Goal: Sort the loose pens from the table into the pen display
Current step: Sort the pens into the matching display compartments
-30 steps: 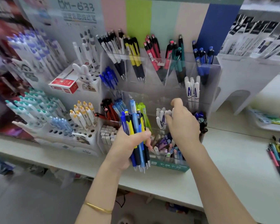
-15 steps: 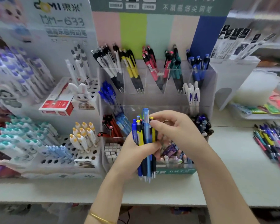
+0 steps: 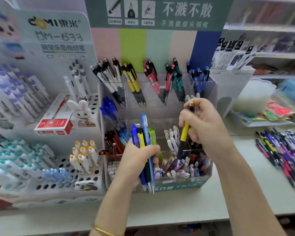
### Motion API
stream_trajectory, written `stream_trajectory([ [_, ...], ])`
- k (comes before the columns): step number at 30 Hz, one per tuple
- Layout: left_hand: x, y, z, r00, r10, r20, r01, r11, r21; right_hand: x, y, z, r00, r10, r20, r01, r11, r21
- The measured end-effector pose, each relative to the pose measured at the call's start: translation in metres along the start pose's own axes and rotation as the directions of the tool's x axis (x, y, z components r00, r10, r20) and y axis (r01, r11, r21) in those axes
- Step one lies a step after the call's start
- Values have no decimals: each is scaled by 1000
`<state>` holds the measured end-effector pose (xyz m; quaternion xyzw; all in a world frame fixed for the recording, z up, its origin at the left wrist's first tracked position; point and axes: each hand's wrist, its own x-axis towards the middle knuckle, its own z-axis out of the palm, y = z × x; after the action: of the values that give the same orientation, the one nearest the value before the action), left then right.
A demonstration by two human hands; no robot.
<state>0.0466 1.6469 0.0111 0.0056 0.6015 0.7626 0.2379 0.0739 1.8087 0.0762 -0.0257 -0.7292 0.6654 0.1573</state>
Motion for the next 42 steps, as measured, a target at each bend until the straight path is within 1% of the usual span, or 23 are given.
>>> stream_trajectory([
  [2,2,0,6,997,74,-21,-73,996,56,0,-4,5,992,-16,124,40,980,-195],
  [4,3,1,13,989,146,-31,-144,987,79,0,-6,13,967,-17,254,89,958,-274],
  [6,4,3,16,982,186,-24,-184,980,74,2,-5,18,946,2,324,107,942,-318],
  [8,5,5,15,977,214,-28,-210,973,101,6,-2,18,932,24,361,119,922,-369],
  [11,7,6,15,971,236,-29,-228,958,173,10,1,20,915,19,404,168,891,-422],
  [15,8,3,18,977,211,-30,-201,959,200,15,2,22,920,0,391,216,835,-506],
  [18,9,3,16,988,154,5,-151,959,240,19,-1,18,912,-16,410,200,890,-409],
  [23,11,7,18,990,105,99,-128,953,275,25,-6,6,902,-24,432,154,951,-268],
  [26,12,9,22,984,96,148,-135,950,281,26,-6,-1,905,-22,424,129,966,-224],
  [30,13,12,27,971,126,204,-182,941,285,28,-5,-7,920,-28,391,108,977,-184],
  [36,13,17,28,960,101,260,-164,959,233,31,-3,-9,939,-31,343,82,987,-135],
  [42,10,20,26,953,107,282,-142,984,108,34,-2,-1,943,-62,327,80,996,-41],
])
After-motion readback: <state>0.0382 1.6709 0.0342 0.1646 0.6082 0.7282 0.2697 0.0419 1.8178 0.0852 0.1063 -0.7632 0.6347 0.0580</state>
